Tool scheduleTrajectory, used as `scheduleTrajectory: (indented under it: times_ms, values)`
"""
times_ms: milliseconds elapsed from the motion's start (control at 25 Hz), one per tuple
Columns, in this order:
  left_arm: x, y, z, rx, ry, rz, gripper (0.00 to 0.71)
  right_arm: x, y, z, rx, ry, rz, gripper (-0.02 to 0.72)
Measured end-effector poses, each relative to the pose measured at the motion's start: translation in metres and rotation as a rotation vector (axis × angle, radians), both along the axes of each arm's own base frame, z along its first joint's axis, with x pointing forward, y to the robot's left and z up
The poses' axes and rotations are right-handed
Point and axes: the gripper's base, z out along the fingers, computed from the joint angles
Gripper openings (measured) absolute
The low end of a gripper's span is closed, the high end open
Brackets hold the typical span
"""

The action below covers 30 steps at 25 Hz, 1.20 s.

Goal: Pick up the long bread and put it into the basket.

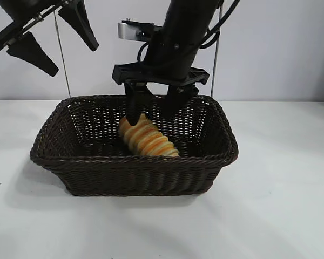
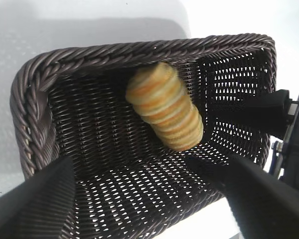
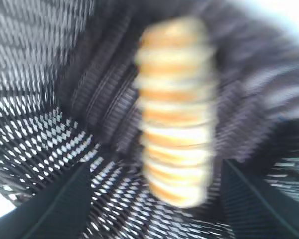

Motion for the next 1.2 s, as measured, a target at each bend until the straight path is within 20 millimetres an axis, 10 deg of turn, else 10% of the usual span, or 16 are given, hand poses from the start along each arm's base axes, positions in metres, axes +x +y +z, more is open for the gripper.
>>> scheduleTrajectory:
  times_ms: [560, 1200]
  values:
    - [0.000, 0.000, 0.000, 0.000, 0.000, 0.000, 0.599, 0.031, -0.072, 0.056, 0.108, -0.016, -0.168, 0.526]
    - [0.000, 0.000, 0.000, 0.000, -0.001, 0.000, 0.599, 0.031, -0.076, 0.056, 0.108, 0.005, -0.175, 0.526]
